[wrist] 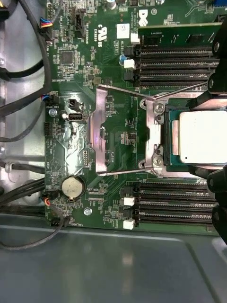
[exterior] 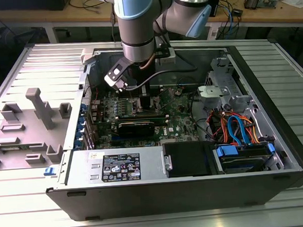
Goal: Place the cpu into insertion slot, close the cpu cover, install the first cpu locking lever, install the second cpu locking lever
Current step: 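Place the cpu into insertion slot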
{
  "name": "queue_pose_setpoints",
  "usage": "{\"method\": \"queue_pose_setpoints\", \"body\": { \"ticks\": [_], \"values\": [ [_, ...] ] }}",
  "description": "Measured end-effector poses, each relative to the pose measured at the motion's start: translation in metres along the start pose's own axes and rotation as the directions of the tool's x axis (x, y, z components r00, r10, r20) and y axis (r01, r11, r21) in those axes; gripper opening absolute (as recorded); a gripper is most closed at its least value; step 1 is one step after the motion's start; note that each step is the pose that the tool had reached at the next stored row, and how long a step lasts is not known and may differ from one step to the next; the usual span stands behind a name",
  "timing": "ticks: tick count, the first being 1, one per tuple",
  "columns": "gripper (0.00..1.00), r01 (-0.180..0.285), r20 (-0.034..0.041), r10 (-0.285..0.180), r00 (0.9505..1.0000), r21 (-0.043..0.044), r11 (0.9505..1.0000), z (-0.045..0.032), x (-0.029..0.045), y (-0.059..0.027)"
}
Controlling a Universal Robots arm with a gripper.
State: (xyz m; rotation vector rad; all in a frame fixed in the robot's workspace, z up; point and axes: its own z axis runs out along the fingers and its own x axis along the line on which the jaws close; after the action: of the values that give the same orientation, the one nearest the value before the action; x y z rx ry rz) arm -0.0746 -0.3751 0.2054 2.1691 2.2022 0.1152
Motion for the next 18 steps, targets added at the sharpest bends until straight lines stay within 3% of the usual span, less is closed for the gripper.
{"method": "queue_pose_setpoints", "body": {
  "ticks": [6,12,18],
  "values": [
    [0.55,-0.016,0.0034,0.016,0.9999,-0.0003,0.9999,0.0031,0.0002,-0.0004],
    [0.55,-0.014,0.0235,0.014,0.9996,-0.0003,0.9999,0.0033,0.0015,-0.0004],
    [0.55,-0.026,0.0250,0.026,0.9993,-0.0004,0.9997,0.0052,0.0035,-0.0005]
  ]
}}
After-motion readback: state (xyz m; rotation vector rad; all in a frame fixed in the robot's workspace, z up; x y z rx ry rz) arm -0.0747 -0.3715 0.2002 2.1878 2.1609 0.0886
